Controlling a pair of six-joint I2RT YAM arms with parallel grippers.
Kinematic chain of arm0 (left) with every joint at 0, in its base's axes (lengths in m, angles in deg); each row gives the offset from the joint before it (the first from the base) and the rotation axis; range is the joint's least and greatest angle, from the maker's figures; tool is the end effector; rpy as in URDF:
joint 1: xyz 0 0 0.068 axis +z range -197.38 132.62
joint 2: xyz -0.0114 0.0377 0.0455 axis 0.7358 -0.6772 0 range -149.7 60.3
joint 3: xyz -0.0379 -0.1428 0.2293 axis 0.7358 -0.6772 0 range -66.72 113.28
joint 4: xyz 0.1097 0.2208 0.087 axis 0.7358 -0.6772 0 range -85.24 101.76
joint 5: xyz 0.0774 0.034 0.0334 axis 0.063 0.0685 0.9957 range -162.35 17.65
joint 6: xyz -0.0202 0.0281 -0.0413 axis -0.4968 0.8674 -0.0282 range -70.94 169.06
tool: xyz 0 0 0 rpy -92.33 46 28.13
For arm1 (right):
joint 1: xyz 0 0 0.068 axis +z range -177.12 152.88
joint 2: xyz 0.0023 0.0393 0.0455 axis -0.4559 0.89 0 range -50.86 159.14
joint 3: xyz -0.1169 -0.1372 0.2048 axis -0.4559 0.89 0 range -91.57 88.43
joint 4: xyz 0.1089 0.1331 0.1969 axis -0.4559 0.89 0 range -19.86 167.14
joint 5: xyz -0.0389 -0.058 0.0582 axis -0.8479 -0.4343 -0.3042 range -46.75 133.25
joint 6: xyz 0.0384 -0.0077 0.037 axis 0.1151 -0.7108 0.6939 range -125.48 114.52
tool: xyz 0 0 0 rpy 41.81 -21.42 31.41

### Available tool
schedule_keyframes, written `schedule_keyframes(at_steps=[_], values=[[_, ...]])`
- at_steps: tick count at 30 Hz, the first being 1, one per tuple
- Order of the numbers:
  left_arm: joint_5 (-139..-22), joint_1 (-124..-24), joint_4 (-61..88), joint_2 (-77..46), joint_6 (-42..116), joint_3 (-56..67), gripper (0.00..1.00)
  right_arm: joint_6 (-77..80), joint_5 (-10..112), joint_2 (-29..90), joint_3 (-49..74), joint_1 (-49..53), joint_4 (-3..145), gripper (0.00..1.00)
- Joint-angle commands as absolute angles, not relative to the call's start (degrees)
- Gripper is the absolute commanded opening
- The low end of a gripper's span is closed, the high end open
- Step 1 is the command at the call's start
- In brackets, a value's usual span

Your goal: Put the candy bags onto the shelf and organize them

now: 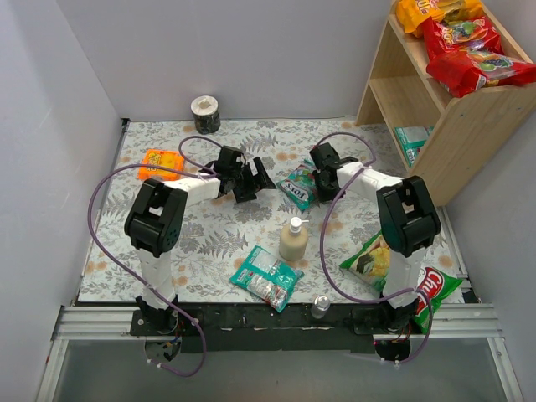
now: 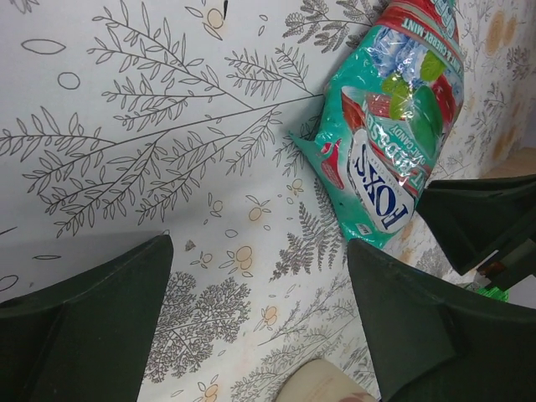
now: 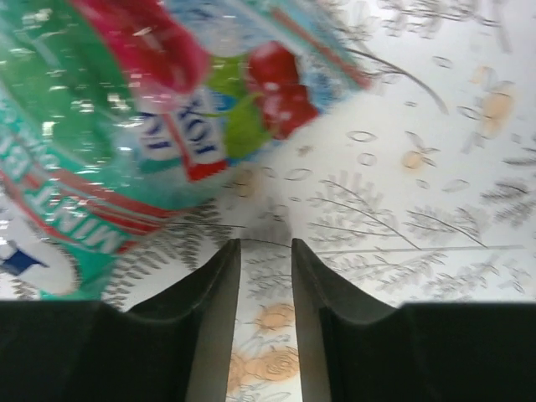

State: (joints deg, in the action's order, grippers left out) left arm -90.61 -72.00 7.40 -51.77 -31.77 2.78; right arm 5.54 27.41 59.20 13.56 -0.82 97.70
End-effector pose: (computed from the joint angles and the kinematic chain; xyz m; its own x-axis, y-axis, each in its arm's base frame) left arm 0.3715 -0.1826 0.1578 -0.6884 -0.7158 0.1171 -0.5616 0.4238 -0.7106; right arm 0.3583 0.1663 0.1731 -0.8423 -0.2112 -0.4958 -0.1561 0.9762 -0.1506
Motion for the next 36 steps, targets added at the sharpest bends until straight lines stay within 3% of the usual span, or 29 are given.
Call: schedule_keyframes(at_steps=[1, 6, 7, 15, 25, 36], values=[[-87.75, -72.08, 4.91, -47.81, -30.21, 3.86, 0.86, 6.65, 19.78, 52.78, 10.65, -1.64, 98.80, 0.43], [-85.19, -70.76, 3.14, -42.55, -30.91, 0.79, 0.88, -1.16, 24.51, 51.70, 6.26, 0.73, 96.87, 0.56], [-85.27, -70.41, 2.97, -41.84, -31.00, 0.44, 0.88, -2.31, 25.22, 52.49, 5.47, 1.35, 96.34, 0.63], [-84.83, -65.49, -0.02, -32.26, -31.09, -4.04, 0.93, -12.86, 31.90, 60.49, -0.43, 6.97, 95.37, 0.73], [-84.84, -57.31, -3.27, -11.96, -36.89, -17.84, 0.95, -19.54, 31.57, 66.29, -0.26, 11.63, 91.34, 0.72], [-84.57, -55.20, -5.21, -11.33, -35.49, -16.80, 0.96, -18.32, 23.22, 69.37, 3.95, 12.69, 90.71, 0.57]])
